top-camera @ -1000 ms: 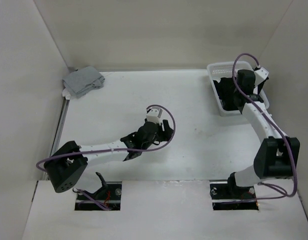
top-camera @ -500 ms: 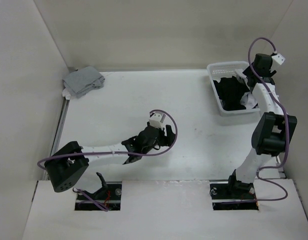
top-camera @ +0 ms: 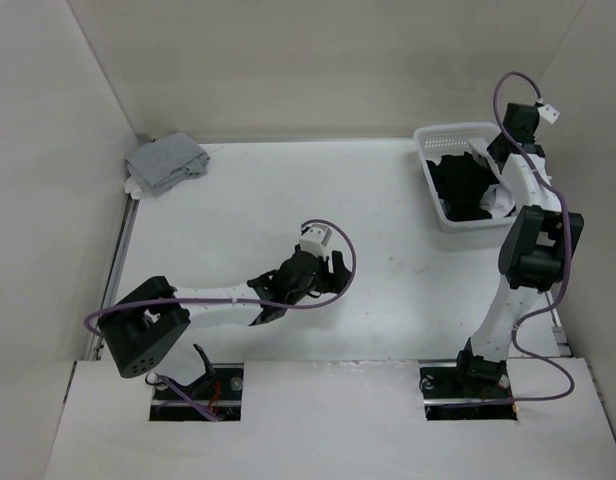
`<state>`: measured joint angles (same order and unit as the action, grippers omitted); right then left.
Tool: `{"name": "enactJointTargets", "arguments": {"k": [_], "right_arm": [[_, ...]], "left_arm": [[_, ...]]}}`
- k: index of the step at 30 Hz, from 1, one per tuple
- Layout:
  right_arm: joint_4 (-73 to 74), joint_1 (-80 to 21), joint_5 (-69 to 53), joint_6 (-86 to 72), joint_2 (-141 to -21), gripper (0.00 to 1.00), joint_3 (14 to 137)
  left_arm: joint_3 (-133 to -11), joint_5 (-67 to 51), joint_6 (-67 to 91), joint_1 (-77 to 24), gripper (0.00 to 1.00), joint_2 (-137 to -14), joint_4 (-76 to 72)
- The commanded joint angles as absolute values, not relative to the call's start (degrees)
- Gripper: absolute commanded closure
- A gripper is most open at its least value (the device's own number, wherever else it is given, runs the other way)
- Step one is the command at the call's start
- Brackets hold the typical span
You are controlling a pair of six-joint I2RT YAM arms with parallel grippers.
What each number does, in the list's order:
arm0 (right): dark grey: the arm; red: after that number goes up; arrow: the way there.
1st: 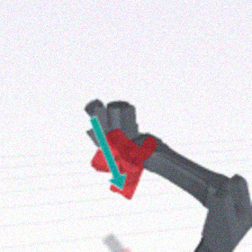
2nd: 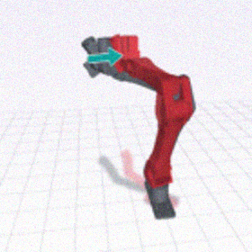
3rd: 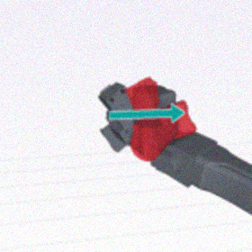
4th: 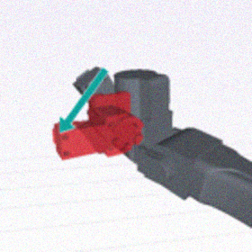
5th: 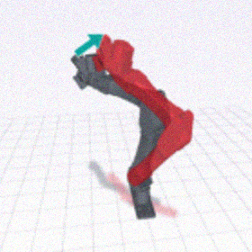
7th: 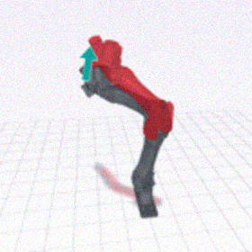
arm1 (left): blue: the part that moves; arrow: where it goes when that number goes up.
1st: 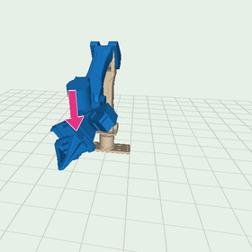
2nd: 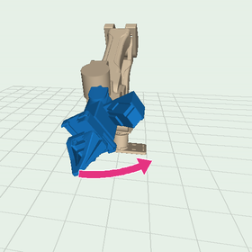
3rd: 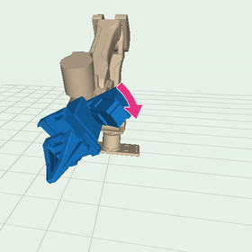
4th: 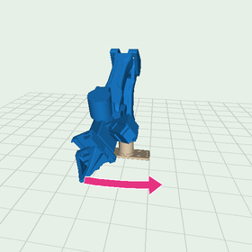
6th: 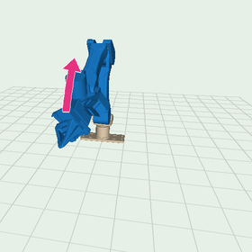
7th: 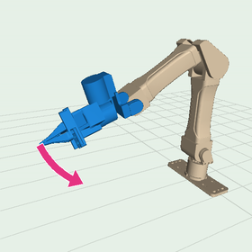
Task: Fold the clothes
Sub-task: Grab the tank top from the pile
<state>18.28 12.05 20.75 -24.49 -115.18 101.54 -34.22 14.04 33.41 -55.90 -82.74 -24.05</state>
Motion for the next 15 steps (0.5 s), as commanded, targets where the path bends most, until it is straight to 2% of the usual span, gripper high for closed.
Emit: {"name": "enactJointTargets", "arguments": {"k": [1,8,15], "right_arm": [[13.1,12.3,23.8,-27.2,-106.6,1.00,97.5],[-2.9,5.2,26.5,-26.7,-82.0,1.00,82.0],[-4.5,-11.1,23.9,-23.0,-62.3,1.00,80.4]], "left_arm": [[-36.0,12.9,33.7,-55.6,0.37,-82.3,-26.9],[-35.5,13.4,33.9,-54.5,0.38,-79.1,-26.2],[-33.7,17.8,36.5,-49.5,0.38,-70.9,-23.4]]}}
